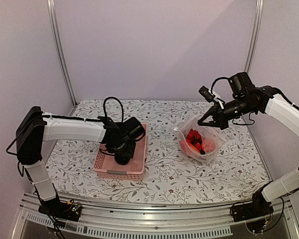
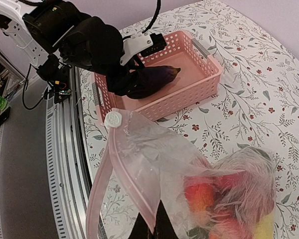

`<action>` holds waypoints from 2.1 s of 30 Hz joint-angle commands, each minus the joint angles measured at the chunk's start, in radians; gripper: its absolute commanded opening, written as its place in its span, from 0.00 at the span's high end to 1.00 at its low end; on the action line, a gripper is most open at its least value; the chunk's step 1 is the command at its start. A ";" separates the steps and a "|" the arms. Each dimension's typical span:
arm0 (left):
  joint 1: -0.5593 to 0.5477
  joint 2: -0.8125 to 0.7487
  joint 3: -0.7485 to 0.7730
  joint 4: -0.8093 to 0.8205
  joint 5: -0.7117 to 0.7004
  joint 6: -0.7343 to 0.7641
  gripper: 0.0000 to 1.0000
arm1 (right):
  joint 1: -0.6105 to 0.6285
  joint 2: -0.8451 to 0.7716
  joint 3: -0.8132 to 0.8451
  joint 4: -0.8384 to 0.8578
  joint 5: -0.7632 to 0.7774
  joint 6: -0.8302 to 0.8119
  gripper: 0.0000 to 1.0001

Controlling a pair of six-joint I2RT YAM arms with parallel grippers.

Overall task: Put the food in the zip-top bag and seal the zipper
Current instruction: Adjust the fake vegetable in the bin, then pick up the fake vegetable from the bin.

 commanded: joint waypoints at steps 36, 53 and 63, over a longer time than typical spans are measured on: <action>0.085 0.016 -0.045 0.086 0.133 0.043 0.30 | 0.001 -0.015 -0.018 0.002 0.040 0.008 1.00; 0.077 -0.127 -0.049 0.057 0.086 0.116 0.44 | 0.001 -0.014 -0.019 0.010 0.035 0.005 1.00; 0.054 -0.252 -0.037 0.066 0.090 0.174 0.46 | 0.001 -0.008 -0.022 0.014 0.044 0.000 1.00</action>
